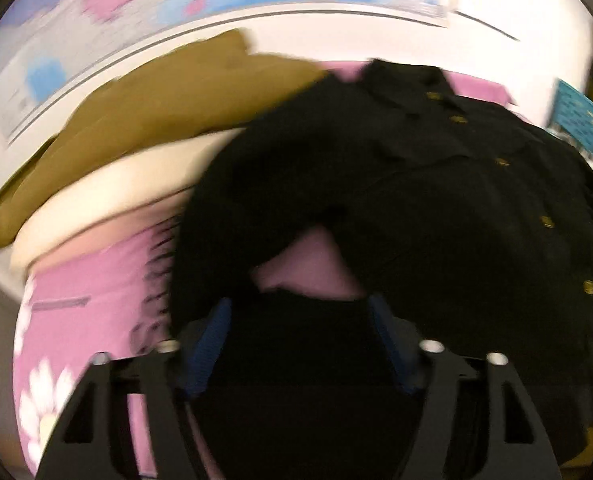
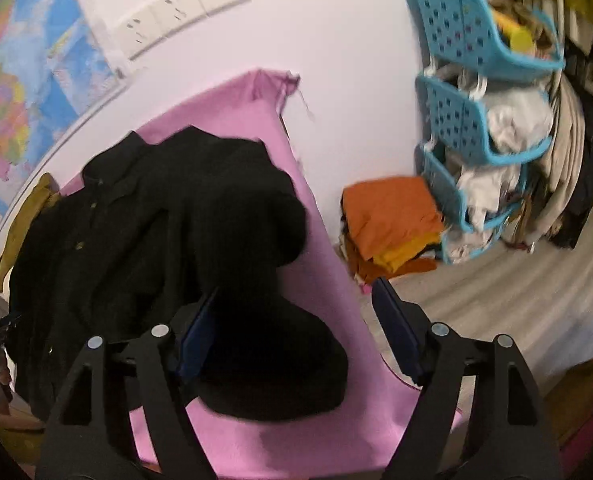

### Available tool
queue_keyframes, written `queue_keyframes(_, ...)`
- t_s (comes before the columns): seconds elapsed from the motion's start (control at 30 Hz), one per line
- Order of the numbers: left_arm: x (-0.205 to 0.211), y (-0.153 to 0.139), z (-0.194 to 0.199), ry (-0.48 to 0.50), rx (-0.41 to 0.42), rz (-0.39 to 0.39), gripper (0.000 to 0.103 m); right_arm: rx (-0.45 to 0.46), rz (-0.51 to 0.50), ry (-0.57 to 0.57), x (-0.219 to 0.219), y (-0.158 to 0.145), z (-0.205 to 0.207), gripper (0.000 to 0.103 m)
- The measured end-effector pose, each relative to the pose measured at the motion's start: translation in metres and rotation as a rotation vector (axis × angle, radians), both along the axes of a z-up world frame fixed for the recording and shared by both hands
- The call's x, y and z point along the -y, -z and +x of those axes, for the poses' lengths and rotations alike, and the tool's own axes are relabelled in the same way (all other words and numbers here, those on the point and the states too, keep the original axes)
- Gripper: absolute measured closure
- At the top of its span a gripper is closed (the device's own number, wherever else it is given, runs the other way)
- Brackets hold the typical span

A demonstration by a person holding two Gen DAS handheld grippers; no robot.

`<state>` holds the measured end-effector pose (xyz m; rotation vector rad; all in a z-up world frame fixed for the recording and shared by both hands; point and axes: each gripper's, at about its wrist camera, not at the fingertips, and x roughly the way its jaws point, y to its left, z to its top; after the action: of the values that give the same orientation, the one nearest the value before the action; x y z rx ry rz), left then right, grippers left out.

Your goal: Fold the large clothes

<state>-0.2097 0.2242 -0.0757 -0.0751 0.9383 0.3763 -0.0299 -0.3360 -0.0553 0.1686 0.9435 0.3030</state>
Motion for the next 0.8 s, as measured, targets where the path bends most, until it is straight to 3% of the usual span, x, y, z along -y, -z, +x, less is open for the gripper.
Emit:
queue_keyframes(0.07,-0.014,-0.003,-0.011,-0.072,-0.026,0.091,0.058,0.079,-0.009,0.002,0.0,-0.02,-0.018,0.029)
queue_keyframes(0.13,-0.027,-0.008,-0.019,-0.158,-0.045,0.163,0.058,0.157,0.011,0.001,0.002,-0.038,-0.03,0.029)
queue_keyframes(0.17,-0.031,-0.01,-0.02,-0.196,-0.06,0.211,0.047,0.203,0.032,-0.008,-0.001,-0.047,-0.038,0.027)
queue_keyframes(0.2,-0.031,-0.01,-0.02,-0.257,-0.088,0.322,0.041,0.23,0.063,-0.04,-0.005,-0.054,-0.045,0.026)
queue_keyframes(0.23,-0.028,-0.013,-0.02,-0.29,-0.095,0.384,0.036,0.242,0.103,-0.092,-0.009,-0.057,-0.048,0.026)
queue_keyframes(0.3,-0.022,-0.021,-0.028,-0.253,-0.03,0.285,0.036,0.233,0.156,-0.221,-0.031,-0.052,-0.052,0.027)
queue_keyframes(0.33,-0.018,-0.026,-0.035,-0.179,0.035,0.167,0.036,0.202,0.138,-0.276,-0.046,-0.042,-0.05,0.027)
queue_keyframes(0.4,-0.008,-0.033,-0.047,-0.047,0.138,0.004,0.035,0.141,0.108,-0.328,-0.062,-0.024,-0.043,0.027)
queue_keyframes(0.47,0.006,-0.037,-0.059,0.072,0.191,-0.078,0.025,0.074,0.1,-0.374,-0.076,-0.004,-0.034,0.027)
queue_keyframes(0.53,0.024,-0.034,-0.069,0.212,0.206,-0.175,0.023,0.047,0.075,-0.375,-0.083,0.007,-0.024,0.026)
queue_keyframes(0.6,0.035,-0.026,-0.074,0.276,0.196,-0.257,0.016,0.044,0.073,-0.358,-0.084,0.012,-0.014,0.023)
queue_keyframes(0.7,0.047,-0.007,-0.075,0.314,0.157,-0.344,0.013,-0.009,0.101,-0.385,-0.092,0.026,-0.001,0.016)
queue_keyframes(0.8,0.045,0.005,-0.071,0.343,0.148,-0.412,0.008,0.011,0.036,-0.428,-0.108,0.029,-0.002,0.013)
